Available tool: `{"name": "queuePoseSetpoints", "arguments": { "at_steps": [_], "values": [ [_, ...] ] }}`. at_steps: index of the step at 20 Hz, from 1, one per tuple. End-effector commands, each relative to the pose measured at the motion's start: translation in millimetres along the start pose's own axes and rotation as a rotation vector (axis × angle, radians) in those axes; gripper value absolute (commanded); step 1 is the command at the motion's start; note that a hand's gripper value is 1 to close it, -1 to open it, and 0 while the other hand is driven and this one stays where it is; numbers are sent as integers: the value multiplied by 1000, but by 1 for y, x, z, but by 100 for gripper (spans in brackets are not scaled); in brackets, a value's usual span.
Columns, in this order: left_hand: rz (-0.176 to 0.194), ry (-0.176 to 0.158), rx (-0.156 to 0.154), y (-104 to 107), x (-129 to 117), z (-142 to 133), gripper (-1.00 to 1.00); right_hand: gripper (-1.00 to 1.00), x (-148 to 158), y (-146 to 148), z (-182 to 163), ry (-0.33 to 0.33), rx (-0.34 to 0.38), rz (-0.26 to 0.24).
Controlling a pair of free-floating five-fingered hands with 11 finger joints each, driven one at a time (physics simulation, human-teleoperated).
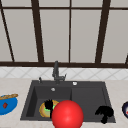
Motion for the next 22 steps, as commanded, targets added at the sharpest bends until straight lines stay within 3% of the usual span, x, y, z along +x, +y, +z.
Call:
{"name": "queuePoseSetpoints", "arguments": {
  "at_steps": [1, 4, 6, 10, 14, 19, 21, 22],
  "values": [
    [0, -27, 5, -24, -25, -1, -100, 0, 0, 0, 0, 0, 0, 0],
    [53, -32, -2, -20, -39, -4, -100, 0, 0, 0, 0, 0, 0, 0],
    [135, -42, -17, -16, -59, -8, -100, 0, 0, 0, 0, 0, 0, 0],
    [327, -49, -58, 1, -72, -13, -100, 0, 0, 0, 0, 0, 0, 0],
    [444, -57, -97, 11, -98, -19, -100, 0, 0, 0, 0, 0, 0, 0],
    [385, -79, -53, 29, -116, -20, -100, 0, 0, 0, 0, 0, 0, 0],
    [394, -67, -39, 18, -129, -20, -100, 0, 0, 0, 0, 0, 0, 0],
    [377, -82, -18, 9, -131, -17, -100, 0, 0, 0, 0, 0, 0, 0]
  ]
}}
